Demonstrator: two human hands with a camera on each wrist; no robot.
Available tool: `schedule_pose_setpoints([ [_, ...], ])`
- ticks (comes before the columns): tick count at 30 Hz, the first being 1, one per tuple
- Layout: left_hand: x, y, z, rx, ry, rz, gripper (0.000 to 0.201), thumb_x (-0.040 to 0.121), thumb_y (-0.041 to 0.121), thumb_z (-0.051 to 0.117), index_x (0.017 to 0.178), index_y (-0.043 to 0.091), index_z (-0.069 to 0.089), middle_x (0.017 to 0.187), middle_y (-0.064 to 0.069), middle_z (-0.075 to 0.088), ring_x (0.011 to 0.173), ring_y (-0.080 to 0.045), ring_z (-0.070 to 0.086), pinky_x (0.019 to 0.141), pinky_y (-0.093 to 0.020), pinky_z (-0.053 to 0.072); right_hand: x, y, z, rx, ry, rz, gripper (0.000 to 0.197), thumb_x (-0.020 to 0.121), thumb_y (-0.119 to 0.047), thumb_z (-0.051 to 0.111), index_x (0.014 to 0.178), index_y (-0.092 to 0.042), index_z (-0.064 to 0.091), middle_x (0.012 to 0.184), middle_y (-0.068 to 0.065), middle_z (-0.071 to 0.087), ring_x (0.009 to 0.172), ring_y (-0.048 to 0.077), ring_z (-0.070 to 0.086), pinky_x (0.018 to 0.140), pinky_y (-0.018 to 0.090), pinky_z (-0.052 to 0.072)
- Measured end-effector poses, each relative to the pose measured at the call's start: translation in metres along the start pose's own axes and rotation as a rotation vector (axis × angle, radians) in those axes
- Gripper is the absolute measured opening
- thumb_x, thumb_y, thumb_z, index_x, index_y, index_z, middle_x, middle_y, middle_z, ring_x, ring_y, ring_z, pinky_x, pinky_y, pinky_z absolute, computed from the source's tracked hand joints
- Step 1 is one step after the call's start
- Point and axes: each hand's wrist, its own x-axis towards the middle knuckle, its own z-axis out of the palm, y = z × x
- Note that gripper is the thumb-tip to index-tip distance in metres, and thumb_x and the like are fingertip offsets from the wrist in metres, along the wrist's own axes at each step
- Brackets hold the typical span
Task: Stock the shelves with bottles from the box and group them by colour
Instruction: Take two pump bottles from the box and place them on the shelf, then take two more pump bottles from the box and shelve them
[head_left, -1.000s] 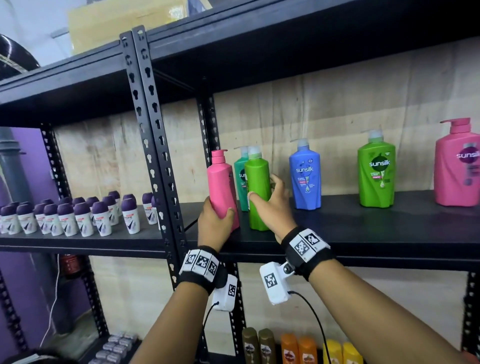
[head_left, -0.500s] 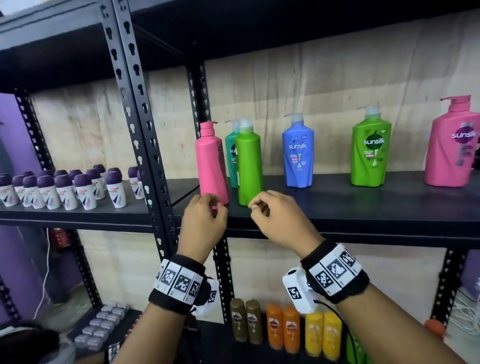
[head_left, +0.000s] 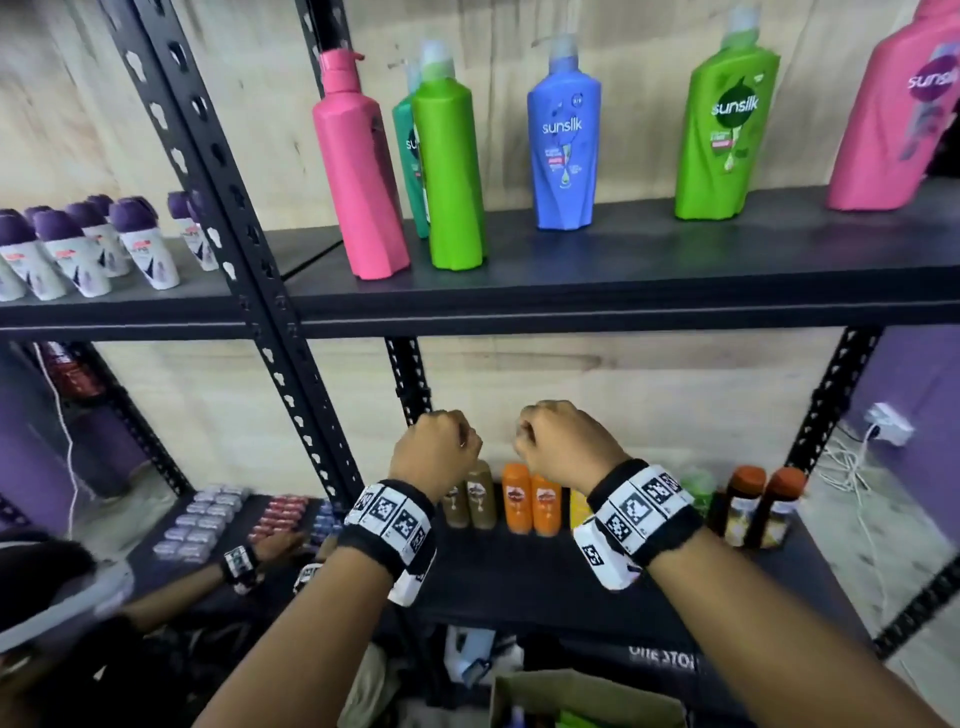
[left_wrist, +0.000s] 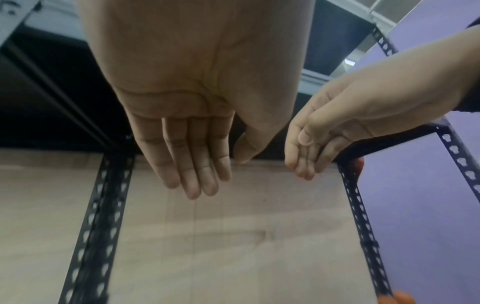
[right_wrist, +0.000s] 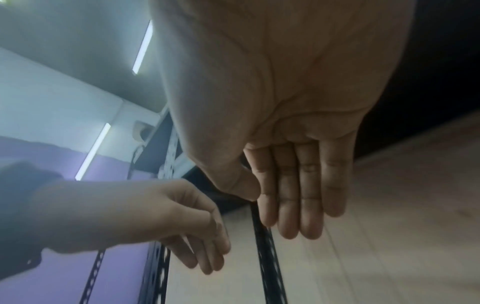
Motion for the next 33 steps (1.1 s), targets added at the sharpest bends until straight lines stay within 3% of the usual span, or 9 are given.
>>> schedule_pose_setpoints([
  [3, -0.011, -0.002, 0.036, 0.031, -0.118, -0.013, 0.026, 0.093, 0.032, 0.051, 0.100, 0.015, 0.069, 0.100, -0.013, 0.071, 0.092, -0.036, 0.067, 0.076, -0.037, 0.055, -0.017, 0.020, 0.031, -0.035, -0.107, 0.055, 0.020, 0.093, -0.026, 0.049, 0.087, -0.016, 0.064, 0.101, 0.008, 0.067, 0.094, 0.031, 0.064, 0.080, 0.040, 0.054],
  [5, -0.021, -0.001, 0.060, 0.041, -0.170, -0.011, 0.028, 0.094, 0.032, 0.049, 0.100, 0.010, 0.067, 0.103, -0.018, 0.069, 0.094, -0.040, 0.067, 0.078, -0.038, 0.055, -0.027, 0.031, 0.049, -0.028, -0.172, 0.093, 0.022, 0.093, -0.023, 0.048, 0.074, -0.017, 0.057, 0.096, 0.012, 0.066, 0.089, 0.034, 0.062, 0.074, 0.040, 0.052],
  [7, -0.030, -0.001, 0.081, 0.033, -0.232, -0.007, 0.029, 0.095, 0.032, 0.048, 0.098, 0.008, 0.065, 0.102, -0.020, 0.067, 0.094, -0.042, 0.066, 0.078, -0.042, 0.055, -0.036, 0.042, 0.067, 0.002, -0.226, 0.135, 0.033, 0.093, -0.020, 0.048, 0.060, -0.021, 0.045, 0.086, 0.012, 0.059, 0.078, 0.032, 0.057, 0.065, 0.036, 0.042],
  [9, -0.039, -0.003, 0.102, 0.025, -0.301, 0.005, 0.029, 0.095, 0.033, 0.049, 0.094, 0.010, 0.067, 0.098, -0.019, 0.068, 0.092, -0.042, 0.066, 0.073, -0.039, 0.053, -0.046, 0.053, 0.085, 0.034, -0.262, 0.174, 0.039, 0.095, -0.021, 0.050, 0.057, -0.023, 0.041, 0.085, 0.017, 0.061, 0.073, 0.031, 0.053, 0.065, 0.033, 0.036],
  [15, -0.076, -0.012, 0.158, 0.006, -0.513, -0.039, 0.026, 0.094, 0.033, 0.053, 0.097, 0.009, 0.065, 0.107, -0.015, 0.068, 0.097, -0.038, 0.065, 0.077, -0.039, 0.053, -0.086, 0.081, 0.131, 0.055, -0.390, 0.281, 0.026, 0.096, -0.029, 0.054, 0.074, -0.016, 0.057, 0.084, 0.007, 0.062, 0.084, 0.029, 0.061, 0.068, 0.033, 0.042],
  [20, -0.110, -0.017, 0.195, 0.024, -0.668, -0.043, 0.027, 0.096, 0.034, 0.053, 0.079, 0.013, 0.054, 0.099, -0.017, 0.069, 0.087, -0.036, 0.065, 0.072, -0.041, 0.056, -0.126, 0.105, 0.161, 0.096, -0.496, 0.395, 0.024, 0.096, -0.030, 0.053, 0.075, -0.018, 0.056, 0.098, 0.011, 0.066, 0.092, 0.031, 0.063, 0.073, 0.033, 0.046],
  [22, -0.123, -0.019, 0.208, 0.041, -0.710, -0.042, 0.026, 0.096, 0.032, 0.053, 0.082, 0.011, 0.058, 0.099, -0.017, 0.069, 0.082, -0.032, 0.063, 0.073, -0.039, 0.056, -0.141, 0.112, 0.169, 0.101, -0.522, 0.426, 0.023, 0.096, -0.029, 0.053, 0.078, -0.015, 0.058, 0.100, 0.013, 0.068, 0.093, 0.033, 0.065, 0.078, 0.036, 0.052],
  [27, -0.150, -0.026, 0.238, 0.126, -0.804, -0.005, 0.038, 0.099, 0.030, 0.043, 0.106, 0.000, 0.065, 0.111, -0.022, 0.068, 0.103, -0.039, 0.065, 0.086, -0.043, 0.055, -0.175, 0.127, 0.189, 0.100, -0.606, 0.505, 0.031, 0.097, -0.028, 0.047, 0.098, -0.005, 0.068, 0.108, 0.021, 0.069, 0.102, 0.036, 0.065, 0.085, 0.038, 0.052],
  [33, -0.168, -0.028, 0.263, 0.165, -0.868, -0.047, 0.037, 0.098, 0.034, 0.045, 0.115, 0.007, 0.064, 0.117, -0.017, 0.068, 0.106, -0.038, 0.066, 0.081, -0.037, 0.051, -0.204, 0.146, 0.221, 0.155, -0.702, 0.561, 0.030, 0.097, -0.017, 0.044, 0.088, -0.004, 0.069, 0.100, 0.018, 0.072, 0.091, 0.028, 0.065, 0.080, 0.035, 0.049],
])
